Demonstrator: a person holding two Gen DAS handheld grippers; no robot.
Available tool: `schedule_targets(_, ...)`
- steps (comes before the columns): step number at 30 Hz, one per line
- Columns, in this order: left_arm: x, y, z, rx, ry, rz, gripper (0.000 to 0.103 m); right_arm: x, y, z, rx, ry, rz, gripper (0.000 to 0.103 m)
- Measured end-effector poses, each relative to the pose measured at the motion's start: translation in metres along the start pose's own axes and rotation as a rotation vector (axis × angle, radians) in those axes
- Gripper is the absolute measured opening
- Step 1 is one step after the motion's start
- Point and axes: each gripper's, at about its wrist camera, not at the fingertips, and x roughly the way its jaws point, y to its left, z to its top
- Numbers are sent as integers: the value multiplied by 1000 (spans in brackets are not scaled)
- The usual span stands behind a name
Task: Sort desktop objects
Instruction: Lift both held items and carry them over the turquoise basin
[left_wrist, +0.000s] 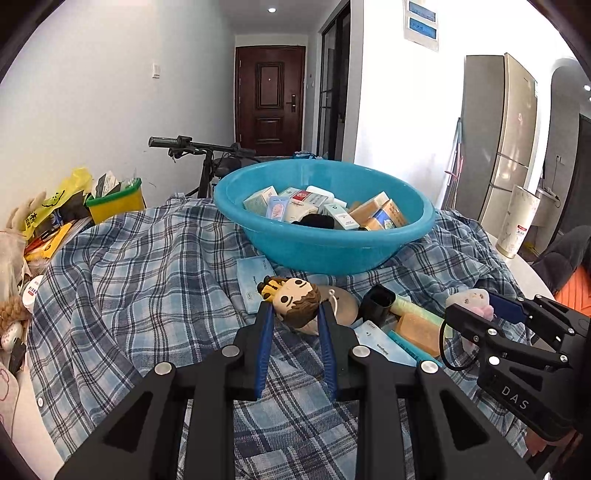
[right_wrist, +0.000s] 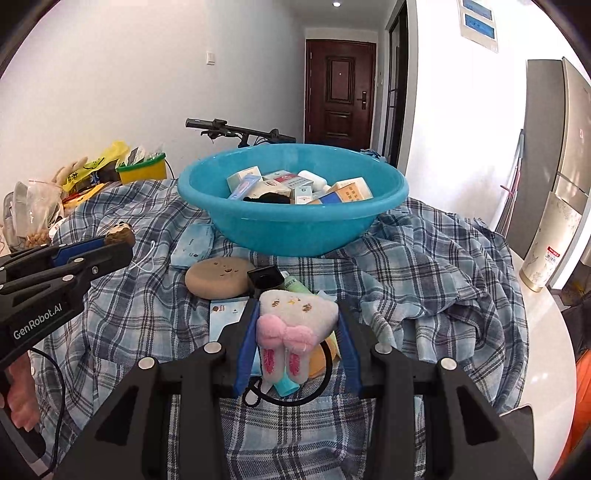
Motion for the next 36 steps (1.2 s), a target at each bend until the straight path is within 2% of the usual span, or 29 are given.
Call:
schedule_targets(6,-6,0,32,1,-50,-5,26,-11,-4,32,4,-64,0,39)
schedule_targets(11,-21,-3,69,12,-108,-8,26,-39,-7,72,-8,-168,-11,39)
schedule_targets(15,-41,-6,100,30,-191,8,26,-62,-8,101,-18,-244,-21,39)
schedule_targets(19,-64,-8,134,17,-254,-27,26,-84,-8,126,-20,-314,-17,39)
schedule_targets(25,-104,-15,173,31,-374,-36,26,-108,-1,152,-31,-388,-10,39)
schedule_targets(29,-120,-19,186,27,-413,-43,26,-119,5,162,-34,-424,0,39)
schedule_targets(36,-124,-16,183,25,-408,-38,26,-126,9,157,-32,-436,15,39)
